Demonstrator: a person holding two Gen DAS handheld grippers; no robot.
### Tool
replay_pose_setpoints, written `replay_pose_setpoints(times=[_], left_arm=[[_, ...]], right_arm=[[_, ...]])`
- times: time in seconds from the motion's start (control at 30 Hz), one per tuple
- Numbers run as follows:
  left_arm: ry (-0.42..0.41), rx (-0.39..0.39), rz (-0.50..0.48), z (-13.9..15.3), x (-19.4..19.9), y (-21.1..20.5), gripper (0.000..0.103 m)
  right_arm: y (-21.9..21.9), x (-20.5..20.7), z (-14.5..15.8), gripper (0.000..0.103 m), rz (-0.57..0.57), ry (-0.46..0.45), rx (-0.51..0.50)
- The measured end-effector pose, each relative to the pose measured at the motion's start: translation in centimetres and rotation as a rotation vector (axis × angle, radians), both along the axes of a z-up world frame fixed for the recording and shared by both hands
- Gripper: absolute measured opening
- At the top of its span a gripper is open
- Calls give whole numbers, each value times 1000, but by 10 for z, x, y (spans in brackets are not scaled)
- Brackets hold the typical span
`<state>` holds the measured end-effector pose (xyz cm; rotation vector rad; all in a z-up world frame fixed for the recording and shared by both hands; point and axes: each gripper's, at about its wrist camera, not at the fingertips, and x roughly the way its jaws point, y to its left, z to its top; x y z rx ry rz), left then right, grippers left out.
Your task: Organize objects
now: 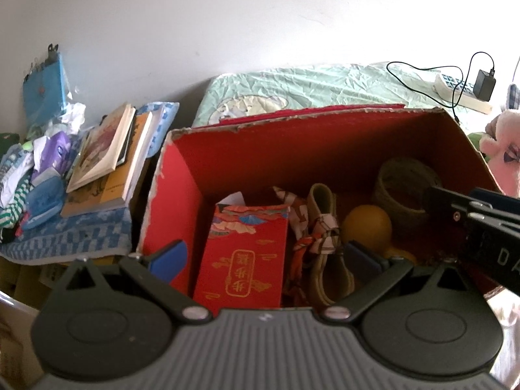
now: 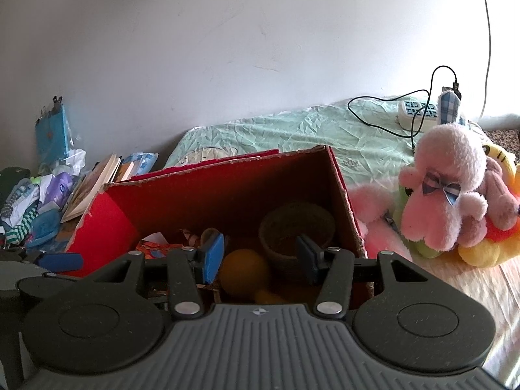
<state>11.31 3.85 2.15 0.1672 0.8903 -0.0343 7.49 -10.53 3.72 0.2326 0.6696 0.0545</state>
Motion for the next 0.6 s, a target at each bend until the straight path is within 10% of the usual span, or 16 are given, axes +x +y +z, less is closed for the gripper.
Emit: replay_pose_setpoints(times=[0.6], left_arm=[[32,-5,1,9,-16,-2,103]], right_arm=[[8,-19,15,54,10,3,-56]])
